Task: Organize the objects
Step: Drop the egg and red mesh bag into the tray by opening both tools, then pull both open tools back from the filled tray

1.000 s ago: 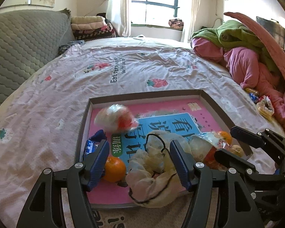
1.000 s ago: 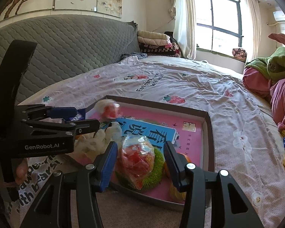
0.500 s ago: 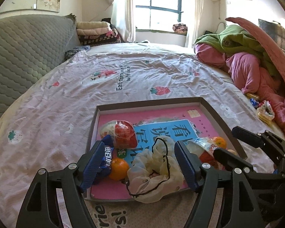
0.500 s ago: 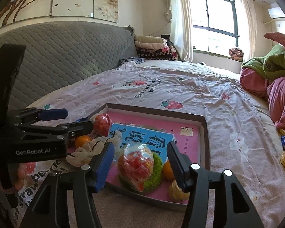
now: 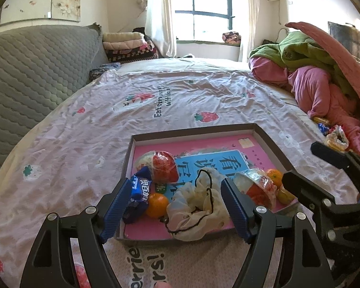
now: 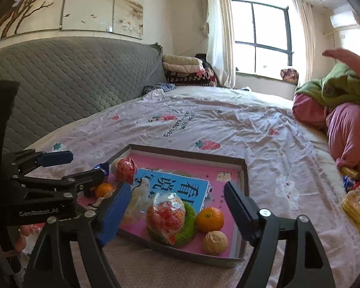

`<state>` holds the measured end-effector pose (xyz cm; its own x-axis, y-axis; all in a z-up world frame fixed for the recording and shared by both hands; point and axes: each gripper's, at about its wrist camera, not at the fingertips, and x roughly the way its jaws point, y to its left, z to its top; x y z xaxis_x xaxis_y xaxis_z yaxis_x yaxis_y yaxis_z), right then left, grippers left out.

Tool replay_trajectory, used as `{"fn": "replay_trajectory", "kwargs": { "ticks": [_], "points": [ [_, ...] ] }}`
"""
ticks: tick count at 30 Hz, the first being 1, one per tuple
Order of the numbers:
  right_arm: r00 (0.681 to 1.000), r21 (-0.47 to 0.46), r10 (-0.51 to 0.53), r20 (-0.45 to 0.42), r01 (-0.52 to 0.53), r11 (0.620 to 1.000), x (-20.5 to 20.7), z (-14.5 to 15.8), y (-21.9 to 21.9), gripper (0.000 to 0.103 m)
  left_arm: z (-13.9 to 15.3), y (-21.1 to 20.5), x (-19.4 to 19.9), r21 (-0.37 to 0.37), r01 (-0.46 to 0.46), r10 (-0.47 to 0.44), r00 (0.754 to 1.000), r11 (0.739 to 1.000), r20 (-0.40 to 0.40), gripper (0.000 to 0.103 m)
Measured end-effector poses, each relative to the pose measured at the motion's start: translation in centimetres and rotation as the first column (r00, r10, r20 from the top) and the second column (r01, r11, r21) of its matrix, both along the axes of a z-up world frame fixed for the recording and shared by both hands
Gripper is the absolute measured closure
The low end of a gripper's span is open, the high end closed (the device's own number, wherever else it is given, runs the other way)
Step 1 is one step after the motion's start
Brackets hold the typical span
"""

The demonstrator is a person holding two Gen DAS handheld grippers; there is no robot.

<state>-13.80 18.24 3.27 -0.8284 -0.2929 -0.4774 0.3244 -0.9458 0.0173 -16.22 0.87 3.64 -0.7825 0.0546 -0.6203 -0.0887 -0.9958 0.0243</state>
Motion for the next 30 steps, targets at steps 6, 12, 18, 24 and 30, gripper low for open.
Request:
{"fn": "replay_trajectory", "kwargs": {
  "ticks": [6, 12, 18, 24, 30],
  "points": [
    [1.0, -0.011, 0.008, -0.027, -0.008, 1.0, 2.3, 1.2, -0.6, 0.021, 0.5, -0.1, 1.2, -0.011, -0.01, 0.01, 1.0, 1.0, -0.009, 0.025],
    [0.999, -0.03, -0.028, -0.02, 0.027, 0.999, 3.5, 1.2, -0.2, 0.021, 0.3, -1.0, 3.1, -0.009, -0.028, 0.028, 1.0, 1.0, -0.007, 0.025],
    [0.997, -0.042, -0.066, 0.037, 0.068, 0.997, 4.8, -0.4, 0.3, 0.021, -0.6, -1.7, 4.3, -0.001, -0.052, 0.052, 0.998, 0.999, 0.017, 0.025],
    [0.995, -0.029, -0.081, 0.05, 0.083, 0.996, 5.9, -0.8, 0.2, 0.021, -0.8, -2.4, 5.7, 0.012, -0.064, 0.064, 0.998, 0.998, 0.014, 0.025],
    [0.995, -0.029, -0.084, 0.048, 0.086, 0.996, 6.8, -0.5, 0.0, 0.021, -0.7, -2.8, 6.8, 0.02, -0.072, 0.072, 0.997, 0.997, 0.006, 0.025]
  ]
}}
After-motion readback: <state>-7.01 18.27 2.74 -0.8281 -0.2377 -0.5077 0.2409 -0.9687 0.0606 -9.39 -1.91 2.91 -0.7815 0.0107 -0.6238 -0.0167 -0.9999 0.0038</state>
